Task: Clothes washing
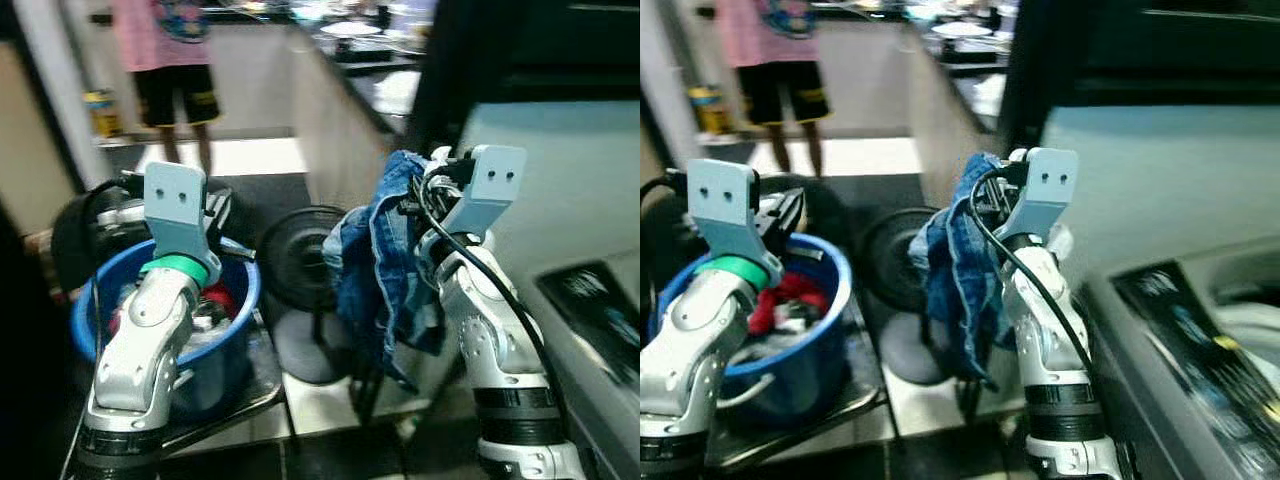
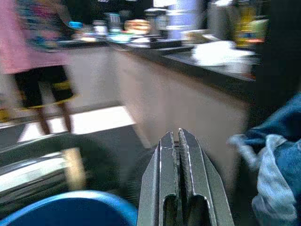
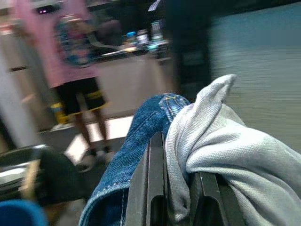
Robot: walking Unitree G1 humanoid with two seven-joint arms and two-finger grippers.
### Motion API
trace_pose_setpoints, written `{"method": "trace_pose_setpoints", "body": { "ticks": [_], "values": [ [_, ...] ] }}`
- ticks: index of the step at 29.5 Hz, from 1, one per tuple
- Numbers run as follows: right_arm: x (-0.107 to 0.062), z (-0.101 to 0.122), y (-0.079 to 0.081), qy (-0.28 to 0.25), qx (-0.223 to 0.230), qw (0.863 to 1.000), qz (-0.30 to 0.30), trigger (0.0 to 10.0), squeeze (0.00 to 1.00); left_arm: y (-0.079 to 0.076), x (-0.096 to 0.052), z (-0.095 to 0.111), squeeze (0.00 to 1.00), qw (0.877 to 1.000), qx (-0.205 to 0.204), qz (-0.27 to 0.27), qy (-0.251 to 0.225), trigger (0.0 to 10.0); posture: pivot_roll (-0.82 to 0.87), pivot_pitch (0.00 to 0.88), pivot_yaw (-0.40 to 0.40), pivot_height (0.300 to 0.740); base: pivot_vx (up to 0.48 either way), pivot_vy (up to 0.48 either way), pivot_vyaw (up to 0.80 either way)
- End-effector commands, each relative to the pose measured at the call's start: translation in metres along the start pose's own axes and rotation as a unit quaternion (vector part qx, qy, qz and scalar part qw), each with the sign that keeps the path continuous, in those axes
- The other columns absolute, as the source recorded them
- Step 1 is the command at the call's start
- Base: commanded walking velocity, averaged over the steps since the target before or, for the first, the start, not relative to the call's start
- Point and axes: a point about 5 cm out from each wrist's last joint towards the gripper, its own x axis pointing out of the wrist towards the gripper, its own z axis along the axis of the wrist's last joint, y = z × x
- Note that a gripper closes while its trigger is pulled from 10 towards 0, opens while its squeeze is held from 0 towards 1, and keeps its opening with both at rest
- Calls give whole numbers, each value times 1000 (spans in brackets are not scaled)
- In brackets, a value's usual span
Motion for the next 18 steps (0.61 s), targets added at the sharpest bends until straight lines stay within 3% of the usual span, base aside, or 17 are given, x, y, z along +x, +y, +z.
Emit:
{"method": "trace_pose_setpoints", "body": {
  "ticks": [1, 7, 10, 11, 13, 16, 18],
  "values": [
    [4, 16, -1, -38, -1, 999, -4, 10000, 0, 0, -2, 2, 0, 1000, -1, -4, -4, 10000, 33, 0, 34, 740, 0, 0, -800],
    [9, 25, -1, -53, 25, 998, -1, 10000, 0, -3, 0, 10, 0, 999, -5, -24, -25, 10000, 35, 0, 35, 740, 0, 0, -800],
    [16, 44, 1, -86, 84, 993, 2, 10000, 0, -19, -6, 39, 0, 984, -90, -109, -113, 10000, 35, 0, 35, 740, 0, 0, -800],
    [16, 44, 1, -86, 84, 993, 2, 10000, 0, -19, -6, 39, 0, 984, -90, -109, -113, 10000, 35, 0, 35, 740, 0, 0, -800],
    [18, 56, 3, -116, 113, 987, 7, 10000, 0, -26, -11, 49, 0, 972, -124, -146, -139, 10000, 35, 0, 36, 740, 0, 0, -800],
    [18, 60, 7, -123, 112, 986, 26, 10000, 0, -28, -13, 49, 0, 971, -122, -155, -138, 10000, 36, 0, 33, 740, 0, 0, -800],
    [15, 59, 25, -116, 93, 984, 98, 10000, 0, -24, -13, 40, 0, 982, -79, -133, -112, 10000, 36, 0, 32, 740, 0, 0, -800]
  ]
}}
